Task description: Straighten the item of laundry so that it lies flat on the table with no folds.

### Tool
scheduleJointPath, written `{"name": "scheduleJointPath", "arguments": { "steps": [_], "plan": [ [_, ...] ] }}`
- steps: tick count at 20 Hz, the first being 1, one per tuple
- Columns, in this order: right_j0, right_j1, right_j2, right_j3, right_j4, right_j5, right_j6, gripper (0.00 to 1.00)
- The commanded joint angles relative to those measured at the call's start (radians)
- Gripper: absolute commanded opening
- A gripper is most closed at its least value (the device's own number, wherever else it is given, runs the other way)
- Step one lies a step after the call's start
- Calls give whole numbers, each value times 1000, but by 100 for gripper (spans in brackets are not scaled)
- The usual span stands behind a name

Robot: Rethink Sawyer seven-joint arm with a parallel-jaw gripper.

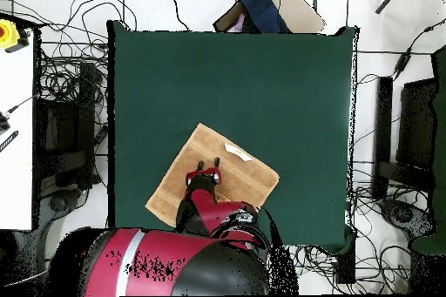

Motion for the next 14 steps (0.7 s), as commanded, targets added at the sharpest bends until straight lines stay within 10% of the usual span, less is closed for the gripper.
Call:
{"name": "scheduleJointPath", "arguments": {
  "steps": [1,14],
  "plan": [
    [-78,165,128,-581,262,111,100,100],
    [-56,76,109,-658,246,564,93,100]
  ]
}}
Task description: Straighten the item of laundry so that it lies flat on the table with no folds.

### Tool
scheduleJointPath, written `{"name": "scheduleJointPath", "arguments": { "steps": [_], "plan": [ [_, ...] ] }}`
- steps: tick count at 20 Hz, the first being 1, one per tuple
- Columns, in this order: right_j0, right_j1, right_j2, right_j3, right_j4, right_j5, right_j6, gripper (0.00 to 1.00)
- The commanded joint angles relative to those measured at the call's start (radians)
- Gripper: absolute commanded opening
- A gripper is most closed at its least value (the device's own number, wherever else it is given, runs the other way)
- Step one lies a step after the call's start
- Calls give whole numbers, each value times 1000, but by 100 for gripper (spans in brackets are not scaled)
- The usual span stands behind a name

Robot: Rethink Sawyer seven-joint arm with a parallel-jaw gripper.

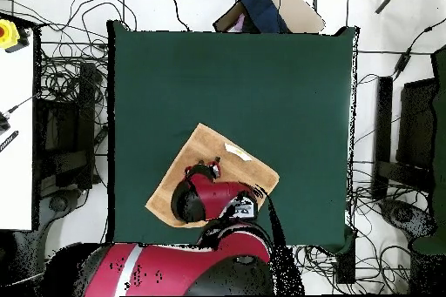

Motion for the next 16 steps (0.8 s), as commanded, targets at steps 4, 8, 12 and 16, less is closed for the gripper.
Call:
{"name": "scheduleJointPath", "arguments": {
  "steps": [4,8,12,16],
  "plan": [
    [-19,197,16,-596,241,56,146,100],
    [-46,218,61,-598,196,-42,185,100],
    [-106,190,157,-584,128,-3,173,100],
    [-167,153,257,-555,80,29,144,100]
  ]
}}
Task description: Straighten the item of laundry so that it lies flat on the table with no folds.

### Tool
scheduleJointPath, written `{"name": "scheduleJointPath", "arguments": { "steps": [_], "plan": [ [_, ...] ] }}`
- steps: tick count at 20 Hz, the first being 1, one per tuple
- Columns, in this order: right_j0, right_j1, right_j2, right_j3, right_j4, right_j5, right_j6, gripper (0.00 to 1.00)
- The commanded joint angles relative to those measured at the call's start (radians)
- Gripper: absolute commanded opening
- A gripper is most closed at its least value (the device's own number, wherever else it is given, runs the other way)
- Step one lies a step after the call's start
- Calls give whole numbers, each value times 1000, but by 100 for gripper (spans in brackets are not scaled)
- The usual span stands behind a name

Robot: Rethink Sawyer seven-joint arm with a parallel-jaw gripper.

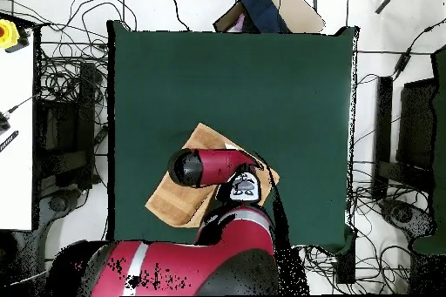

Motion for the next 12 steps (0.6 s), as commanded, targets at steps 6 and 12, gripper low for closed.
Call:
{"name": "scheduleJointPath", "arguments": {
  "steps": [6,12],
  "plan": [
    [-84,96,135,-399,69,-174,161,100],
    [-67,61,118,-416,83,87,173,100]
  ]
}}
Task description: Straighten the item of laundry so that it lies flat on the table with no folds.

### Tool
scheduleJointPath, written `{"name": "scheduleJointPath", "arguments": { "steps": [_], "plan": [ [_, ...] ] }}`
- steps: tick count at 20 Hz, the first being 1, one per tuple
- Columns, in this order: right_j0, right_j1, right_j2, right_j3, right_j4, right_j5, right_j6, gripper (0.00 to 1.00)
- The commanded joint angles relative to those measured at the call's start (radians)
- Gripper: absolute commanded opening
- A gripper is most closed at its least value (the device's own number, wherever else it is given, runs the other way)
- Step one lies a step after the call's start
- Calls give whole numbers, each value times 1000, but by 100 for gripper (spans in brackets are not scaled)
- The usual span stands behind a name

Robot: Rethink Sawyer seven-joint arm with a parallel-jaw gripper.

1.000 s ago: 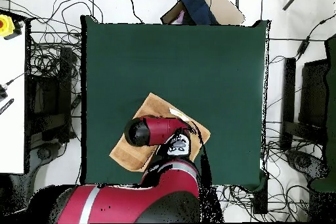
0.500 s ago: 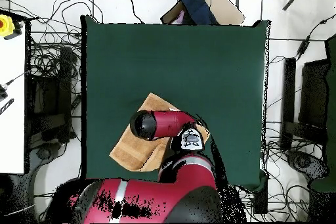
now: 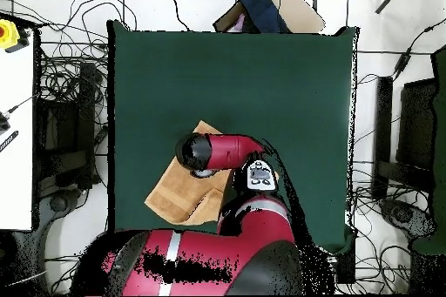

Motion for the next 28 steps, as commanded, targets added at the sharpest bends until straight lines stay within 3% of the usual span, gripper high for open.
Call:
{"name": "scheduleJointPath", "arguments": {
  "steps": [1,10,14,19,28],
  "plan": [
    [0,26,53,-312,79,-97,177,100],
    [35,-168,9,-163,71,57,204,100],
    [33,-204,11,-137,71,75,195,100],
    [35,-143,8,-170,63,52,201,100],
    [49,7,0,-160,41,-177,259,100]
  ]
}}
